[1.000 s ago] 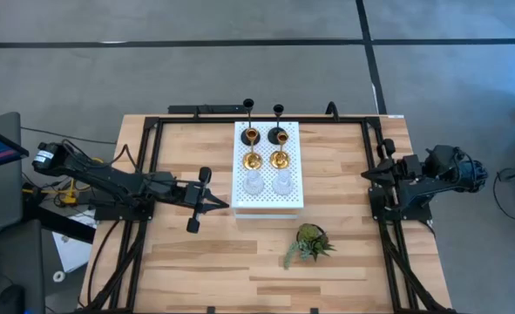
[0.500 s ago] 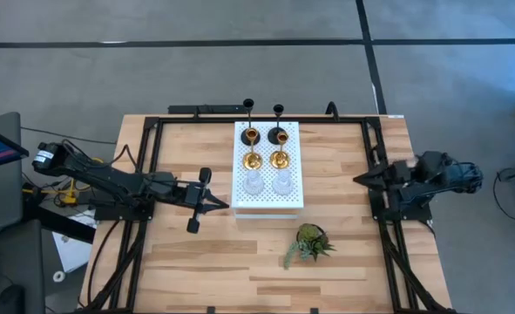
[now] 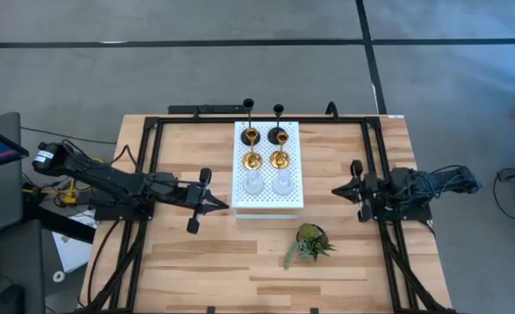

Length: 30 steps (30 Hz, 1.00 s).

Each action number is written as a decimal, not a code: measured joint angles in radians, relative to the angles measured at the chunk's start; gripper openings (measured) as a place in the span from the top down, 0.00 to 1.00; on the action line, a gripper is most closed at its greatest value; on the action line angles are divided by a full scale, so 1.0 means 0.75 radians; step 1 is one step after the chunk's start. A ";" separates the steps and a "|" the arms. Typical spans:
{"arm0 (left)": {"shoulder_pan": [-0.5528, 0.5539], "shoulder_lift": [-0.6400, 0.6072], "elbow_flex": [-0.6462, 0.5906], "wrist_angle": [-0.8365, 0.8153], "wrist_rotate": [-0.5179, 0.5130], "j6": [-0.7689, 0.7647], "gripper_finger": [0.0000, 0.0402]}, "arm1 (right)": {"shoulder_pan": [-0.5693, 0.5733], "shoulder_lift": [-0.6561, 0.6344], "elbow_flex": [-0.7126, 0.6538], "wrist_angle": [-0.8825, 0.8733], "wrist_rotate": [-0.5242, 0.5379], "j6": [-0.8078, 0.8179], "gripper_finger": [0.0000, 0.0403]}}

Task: Pick & Place candle stick holders
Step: Return to Home Position

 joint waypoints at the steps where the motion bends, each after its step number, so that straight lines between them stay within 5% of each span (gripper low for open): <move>1: 0.000 0.000 0.000 0.000 0.000 0.000 0.99 | 0.000 0.000 0.000 0.007 0.000 -0.006 1.00; 30: -0.001 0.000 0.000 -0.009 0.000 -0.028 0.99 | 0.004 0.004 -0.088 0.112 -0.236 0.014 1.00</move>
